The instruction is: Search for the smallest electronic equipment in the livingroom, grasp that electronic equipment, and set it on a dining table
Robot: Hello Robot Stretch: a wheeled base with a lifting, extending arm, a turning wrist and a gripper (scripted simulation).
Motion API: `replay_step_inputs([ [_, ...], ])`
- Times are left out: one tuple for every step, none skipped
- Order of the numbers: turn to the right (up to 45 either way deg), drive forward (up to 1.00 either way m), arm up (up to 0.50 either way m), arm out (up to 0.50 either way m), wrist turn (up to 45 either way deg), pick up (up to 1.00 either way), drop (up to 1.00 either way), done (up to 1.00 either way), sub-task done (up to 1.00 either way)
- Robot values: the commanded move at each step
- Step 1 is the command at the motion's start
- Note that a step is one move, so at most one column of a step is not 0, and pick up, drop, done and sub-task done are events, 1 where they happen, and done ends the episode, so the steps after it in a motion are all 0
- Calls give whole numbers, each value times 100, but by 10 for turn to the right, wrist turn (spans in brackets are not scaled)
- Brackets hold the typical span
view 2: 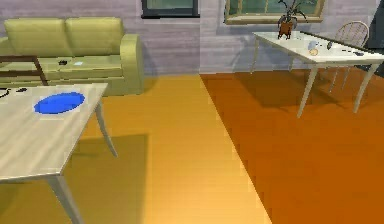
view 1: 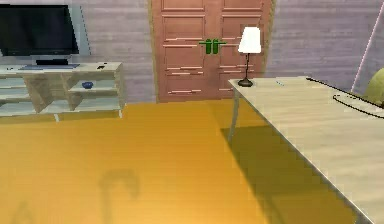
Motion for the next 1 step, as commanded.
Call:
replay_step_inputs([
  [-60, 0, 0, 0, 0, 0, 0, 0, 0],
])
